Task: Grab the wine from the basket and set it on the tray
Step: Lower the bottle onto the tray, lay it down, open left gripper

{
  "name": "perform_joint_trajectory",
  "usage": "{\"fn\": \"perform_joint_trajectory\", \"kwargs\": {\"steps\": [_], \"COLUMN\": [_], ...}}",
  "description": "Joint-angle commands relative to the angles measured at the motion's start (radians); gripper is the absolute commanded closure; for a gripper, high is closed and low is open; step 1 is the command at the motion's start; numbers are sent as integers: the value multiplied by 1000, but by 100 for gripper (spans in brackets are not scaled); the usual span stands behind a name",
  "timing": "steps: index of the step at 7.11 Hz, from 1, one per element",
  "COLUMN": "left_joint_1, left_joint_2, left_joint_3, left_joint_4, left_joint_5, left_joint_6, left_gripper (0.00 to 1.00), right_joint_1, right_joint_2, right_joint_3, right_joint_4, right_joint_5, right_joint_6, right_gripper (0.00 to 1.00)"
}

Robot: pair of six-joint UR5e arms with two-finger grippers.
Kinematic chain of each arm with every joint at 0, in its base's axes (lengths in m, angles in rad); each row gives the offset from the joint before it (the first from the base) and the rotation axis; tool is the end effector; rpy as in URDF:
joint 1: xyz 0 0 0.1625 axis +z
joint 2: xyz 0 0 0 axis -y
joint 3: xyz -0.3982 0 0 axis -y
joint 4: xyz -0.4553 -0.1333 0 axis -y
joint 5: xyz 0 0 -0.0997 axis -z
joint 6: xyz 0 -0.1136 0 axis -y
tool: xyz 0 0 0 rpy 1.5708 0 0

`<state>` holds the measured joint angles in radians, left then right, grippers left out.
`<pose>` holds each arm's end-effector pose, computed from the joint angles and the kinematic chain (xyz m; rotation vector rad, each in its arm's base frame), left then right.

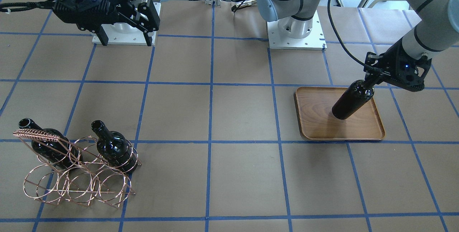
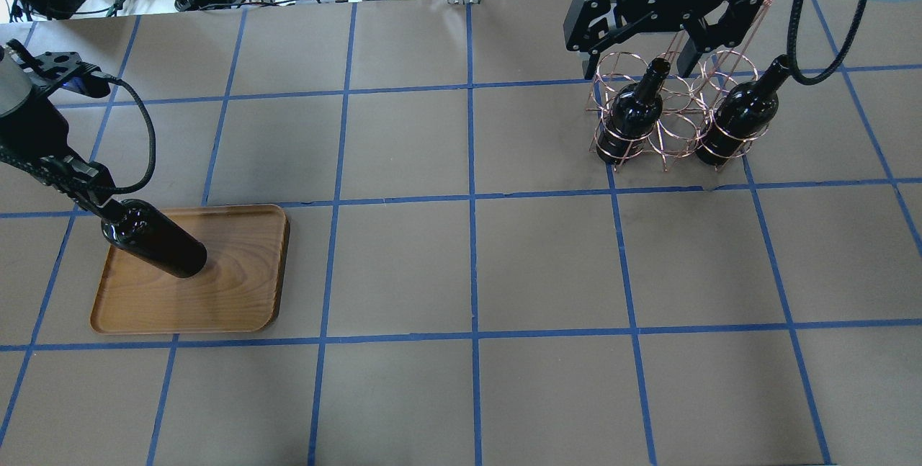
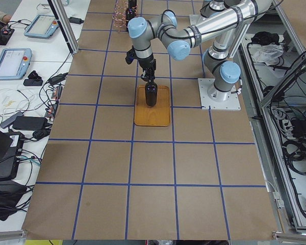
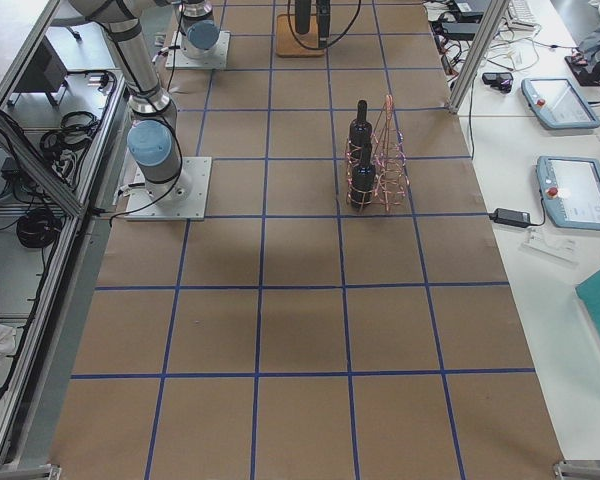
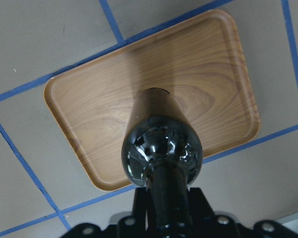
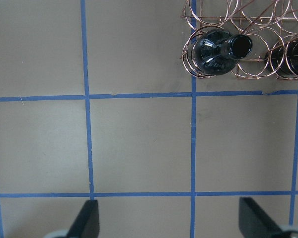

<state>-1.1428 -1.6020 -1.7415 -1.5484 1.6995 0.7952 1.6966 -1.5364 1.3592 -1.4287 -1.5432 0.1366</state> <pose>0.1146 -0.5373 0.3405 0.5875 3.0646 0.3454 0.2063 -0.5439 0.5307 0.0160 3.1092 -0.0485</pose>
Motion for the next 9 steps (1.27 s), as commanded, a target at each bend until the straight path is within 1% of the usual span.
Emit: {"fn": "perform_joint_trajectory", "kwargs": {"steps": [1, 2, 3, 4, 5, 6, 7, 8, 9], "left_joint_1": [0, 2, 2, 2, 2, 0, -3, -20, -21], "left_joint_2": [-15, -21, -22, -23, -16, -12, 8, 29, 60], "left_joint_3": [0, 2, 2, 2, 6, 13, 16, 20, 23], "left_joint_4": [-4, -4, -4, -6, -13, -31, -56, -77, -79], "left_joint_5": [3, 3, 3, 3, 3, 2, 2, -1, 2], "left_joint_6": [1, 1, -1, -5, -8, -11, -77, -178, -216], "left_gripper": [100, 100, 65, 34, 23, 21, 12, 0, 0], "right_joint_1": [0, 0, 0, 0, 0, 0, 0, 0, 0], "right_joint_2": [-2, -1, -2, -2, -2, -2, -2, -2, -1], "right_joint_3": [14, 14, 14, 14, 14, 14, 14, 14, 14], "right_joint_4": [-25, -26, -26, -27, -27, -27, -27, -27, -27], "right_joint_5": [-9, -8, -8, -6, -6, -5, -5, -5, -5], "right_joint_6": [0, 0, 0, 1, 1, 1, 3, 3, 3], "right_gripper": [0, 0, 0, 0, 0, 0, 0, 0, 0]}}
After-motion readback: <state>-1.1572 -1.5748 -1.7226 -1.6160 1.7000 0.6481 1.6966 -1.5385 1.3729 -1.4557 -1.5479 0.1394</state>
